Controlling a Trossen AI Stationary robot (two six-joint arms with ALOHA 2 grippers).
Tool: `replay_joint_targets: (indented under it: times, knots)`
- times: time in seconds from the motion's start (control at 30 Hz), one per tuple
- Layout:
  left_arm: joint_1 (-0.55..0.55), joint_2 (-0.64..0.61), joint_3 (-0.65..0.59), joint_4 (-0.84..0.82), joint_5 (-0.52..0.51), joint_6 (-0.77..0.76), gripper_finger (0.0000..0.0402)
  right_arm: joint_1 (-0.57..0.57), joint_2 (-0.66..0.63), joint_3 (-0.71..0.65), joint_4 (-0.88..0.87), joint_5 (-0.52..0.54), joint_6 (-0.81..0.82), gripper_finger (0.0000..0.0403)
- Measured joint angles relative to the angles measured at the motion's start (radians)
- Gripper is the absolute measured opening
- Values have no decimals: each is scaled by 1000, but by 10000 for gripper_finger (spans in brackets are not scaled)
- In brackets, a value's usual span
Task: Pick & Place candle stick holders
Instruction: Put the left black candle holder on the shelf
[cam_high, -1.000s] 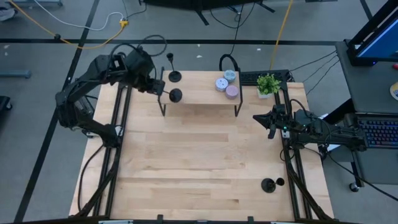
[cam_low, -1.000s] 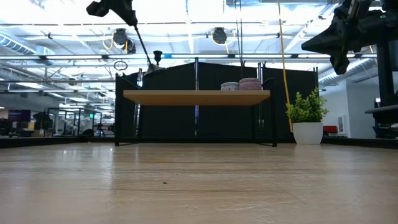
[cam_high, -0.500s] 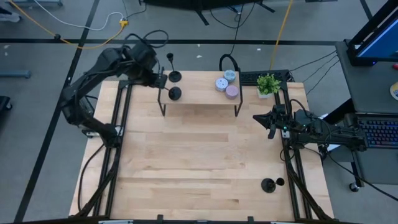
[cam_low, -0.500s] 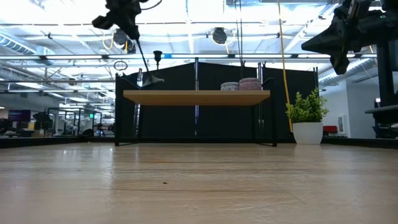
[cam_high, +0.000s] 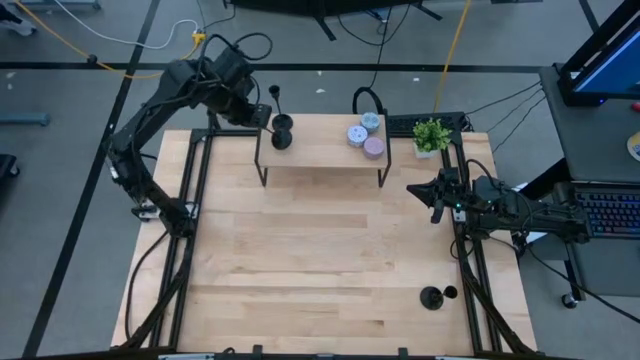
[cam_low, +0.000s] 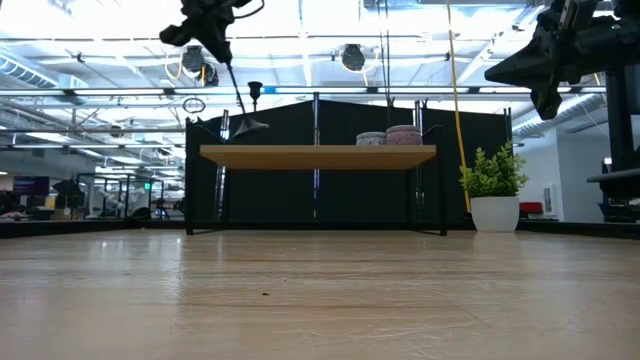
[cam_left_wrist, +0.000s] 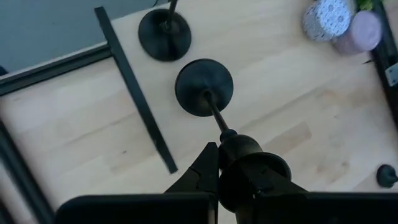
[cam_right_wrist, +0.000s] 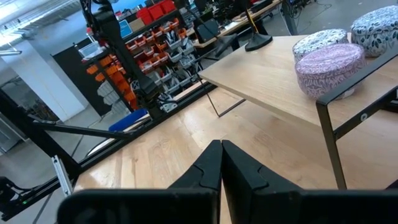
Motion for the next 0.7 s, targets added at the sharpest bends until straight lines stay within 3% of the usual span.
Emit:
replay_joint_targets:
  times: [0.1, 0.7]
  knots:
    - [-1, 24, 43, -67, -7, 9, 14, 0, 0, 0, 0, 0, -3, 2]
    - [18, 85, 48, -66, 46, 53, 14, 0, 0, 0, 0, 51, 3, 2]
